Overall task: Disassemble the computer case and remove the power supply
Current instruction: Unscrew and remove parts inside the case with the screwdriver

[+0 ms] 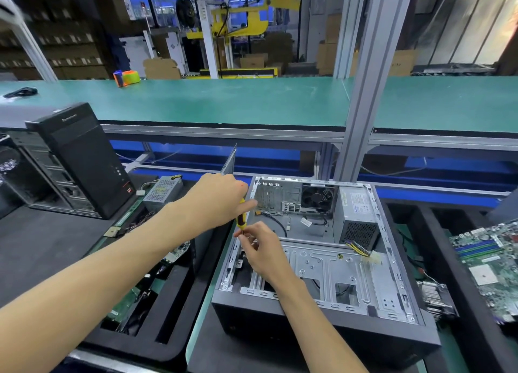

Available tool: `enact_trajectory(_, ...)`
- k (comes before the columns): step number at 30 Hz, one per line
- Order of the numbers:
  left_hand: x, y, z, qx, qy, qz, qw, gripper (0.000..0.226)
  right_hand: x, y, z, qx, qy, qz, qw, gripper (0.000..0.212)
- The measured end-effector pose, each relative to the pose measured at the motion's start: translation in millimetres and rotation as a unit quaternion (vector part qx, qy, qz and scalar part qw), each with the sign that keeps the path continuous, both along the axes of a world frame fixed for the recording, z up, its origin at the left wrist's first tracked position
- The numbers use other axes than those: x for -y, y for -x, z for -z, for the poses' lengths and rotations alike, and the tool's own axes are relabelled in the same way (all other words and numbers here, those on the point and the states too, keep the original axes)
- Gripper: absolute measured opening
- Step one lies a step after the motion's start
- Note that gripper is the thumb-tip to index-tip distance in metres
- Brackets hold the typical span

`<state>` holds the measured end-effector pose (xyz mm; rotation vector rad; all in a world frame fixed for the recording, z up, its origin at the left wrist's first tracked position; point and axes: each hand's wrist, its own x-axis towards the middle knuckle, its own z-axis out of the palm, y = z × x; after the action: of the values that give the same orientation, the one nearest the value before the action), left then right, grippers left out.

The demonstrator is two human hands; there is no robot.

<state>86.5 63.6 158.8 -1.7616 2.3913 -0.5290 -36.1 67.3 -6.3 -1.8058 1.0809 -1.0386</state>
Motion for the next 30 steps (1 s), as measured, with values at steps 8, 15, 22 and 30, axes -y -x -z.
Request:
enact_trajectory(8,-16.6,-5.7,-4.2,-0.119,-0.109,0.091,0.983,0.029,1.6,0.4,-1.4,0.006,-0.008,0.009,1.000,0.019)
enact_trajectory(15,-11.1,-3.3,-10.5,-0.072,-0.073,0.048,0.994,0.028,2.1,-0.3,4.2,0.001,0.010,0.007,1.000,0.013)
enact_trajectory(22,-6.7,0.4,2.2,-0.001,0.024,-0.021,0.999,0.060,4.8,-1.1,6.4,-0.001,0.012,0.011,1.000,0.010)
enact_trajectory(30,-11.9,-8.2,-2.5,-0.156,-0.128,0.108,0.973,0.028,7.2,-0.6,8.7,0.008,0.010,0.018,1.000,0.013)
